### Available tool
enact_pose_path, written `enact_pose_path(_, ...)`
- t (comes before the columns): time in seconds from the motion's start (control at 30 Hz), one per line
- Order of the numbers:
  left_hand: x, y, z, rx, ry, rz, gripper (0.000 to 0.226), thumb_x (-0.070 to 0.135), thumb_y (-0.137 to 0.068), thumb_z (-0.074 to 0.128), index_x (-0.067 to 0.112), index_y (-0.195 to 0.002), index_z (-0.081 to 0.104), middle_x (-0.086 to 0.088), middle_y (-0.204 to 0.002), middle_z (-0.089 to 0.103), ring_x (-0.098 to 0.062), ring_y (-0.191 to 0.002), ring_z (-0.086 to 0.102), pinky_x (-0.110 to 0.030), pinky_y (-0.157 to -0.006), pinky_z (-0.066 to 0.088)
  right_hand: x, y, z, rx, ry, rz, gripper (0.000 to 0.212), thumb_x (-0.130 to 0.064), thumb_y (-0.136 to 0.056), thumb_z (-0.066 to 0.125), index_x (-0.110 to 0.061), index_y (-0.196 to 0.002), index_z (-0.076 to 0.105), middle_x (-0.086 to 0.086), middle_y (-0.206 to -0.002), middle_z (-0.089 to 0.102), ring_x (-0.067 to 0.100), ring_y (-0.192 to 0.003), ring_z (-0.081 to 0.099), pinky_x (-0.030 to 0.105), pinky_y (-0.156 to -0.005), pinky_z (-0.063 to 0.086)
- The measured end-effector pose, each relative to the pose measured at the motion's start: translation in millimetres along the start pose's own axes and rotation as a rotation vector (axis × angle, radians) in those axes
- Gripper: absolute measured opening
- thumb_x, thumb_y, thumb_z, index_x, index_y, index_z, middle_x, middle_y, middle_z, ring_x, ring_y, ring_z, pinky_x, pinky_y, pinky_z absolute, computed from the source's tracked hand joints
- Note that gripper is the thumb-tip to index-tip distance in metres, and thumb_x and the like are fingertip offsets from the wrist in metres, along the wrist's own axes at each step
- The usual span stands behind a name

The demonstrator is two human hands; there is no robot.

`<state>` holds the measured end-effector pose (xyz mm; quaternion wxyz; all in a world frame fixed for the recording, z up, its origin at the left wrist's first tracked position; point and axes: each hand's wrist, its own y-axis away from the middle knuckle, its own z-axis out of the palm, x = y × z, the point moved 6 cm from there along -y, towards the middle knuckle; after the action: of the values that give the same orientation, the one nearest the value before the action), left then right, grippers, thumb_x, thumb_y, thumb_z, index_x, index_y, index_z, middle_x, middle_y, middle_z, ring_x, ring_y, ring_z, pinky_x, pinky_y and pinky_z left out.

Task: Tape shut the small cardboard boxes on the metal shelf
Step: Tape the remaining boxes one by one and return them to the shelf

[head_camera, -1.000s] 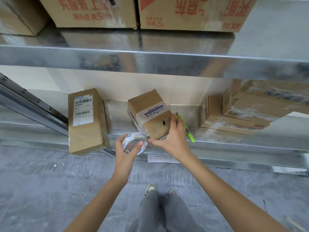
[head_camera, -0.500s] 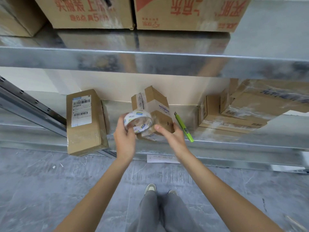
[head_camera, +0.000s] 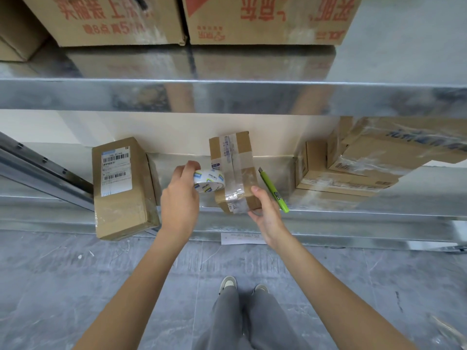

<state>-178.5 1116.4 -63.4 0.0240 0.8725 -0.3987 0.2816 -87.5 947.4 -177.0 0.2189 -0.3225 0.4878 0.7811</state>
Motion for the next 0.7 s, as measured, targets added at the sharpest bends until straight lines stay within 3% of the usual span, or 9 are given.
enact_pose_path(0.1, 2.4, -3.8, -1.8, -0.007, -0.062, 0.04, 0.053, -0.02, -0.072, 0.041, 0.007, -0.115, 0.054, -0.016, -0.109, 0.058, -0.037, -0.061, 0.047, -0.035, -0.053, 0.032, 3.1, -2.6, 0.6, 0.008, -0.019, 0.003, 0.063, -0.047, -0.068, 0.075, -0.016, -0.121, 0.061, 0.003, -0.123, 0.065, 0.017, -0.12, 0.056, 0.042, -0.11, 0.039)
enact_pose_path(0.33, -13.0, -8.1, -0.2, -0.033, -0.138, 0.022, 0.046, -0.019, -0.073, 0.042, 0.004, -0.112, 0.053, -0.019, -0.102, 0.056, -0.033, -0.057, 0.039, -0.036, -0.05, 0.03, 6.1, -6.8, -1.2, 0.007, 0.003, 0.007, 0.04, -0.038, -0.083, 0.071, -0.019, -0.117, 0.062, 0.001, -0.122, 0.063, 0.016, -0.118, 0.055, 0.043, -0.11, 0.039)
enact_pose_path(0.53, -24.6, -8.2, 8.2, -0.083, -0.187, 0.008, 0.04, -0.018, -0.074, 0.044, 0.002, -0.108, 0.052, -0.02, -0.098, 0.055, -0.032, -0.057, 0.037, -0.035, -0.049, 0.029, 2.1, -3.8, 1.7, -0.019, 0.013, 0.015, 0.052, -0.044, -0.08, 0.071, -0.019, -0.123, 0.058, 0.007, -0.134, 0.057, 0.023, -0.124, 0.052, 0.041, -0.108, 0.042)
enact_pose_path(0.63, -25.3, -10.2, 9.2, -0.072, -0.195, 0.019, 0.04, -0.019, -0.073, 0.043, 0.002, -0.107, 0.052, -0.019, -0.095, 0.054, -0.033, -0.055, 0.038, -0.034, -0.048, 0.028, 2.2, -0.4, 2.8, -0.06, 0.119, 0.036, 0.052, -0.062, -0.071, 0.07, -0.041, -0.117, 0.055, -0.011, -0.137, 0.045, 0.016, -0.127, 0.042, 0.042, -0.107, 0.043)
enact_pose_path(0.7, -27.4, -13.4, 9.1, -0.062, -0.211, 0.014, 0.041, -0.019, -0.073, 0.042, 0.002, -0.107, 0.052, -0.018, -0.094, 0.054, -0.032, -0.054, 0.039, -0.033, -0.047, 0.027, -3.2, 4.7, 3.3, -0.096, 0.321, 0.024, 0.046, -0.078, -0.066, 0.062, -0.057, -0.105, 0.051, -0.028, -0.12, 0.047, 0.007, -0.12, 0.04, 0.037, -0.105, 0.041)
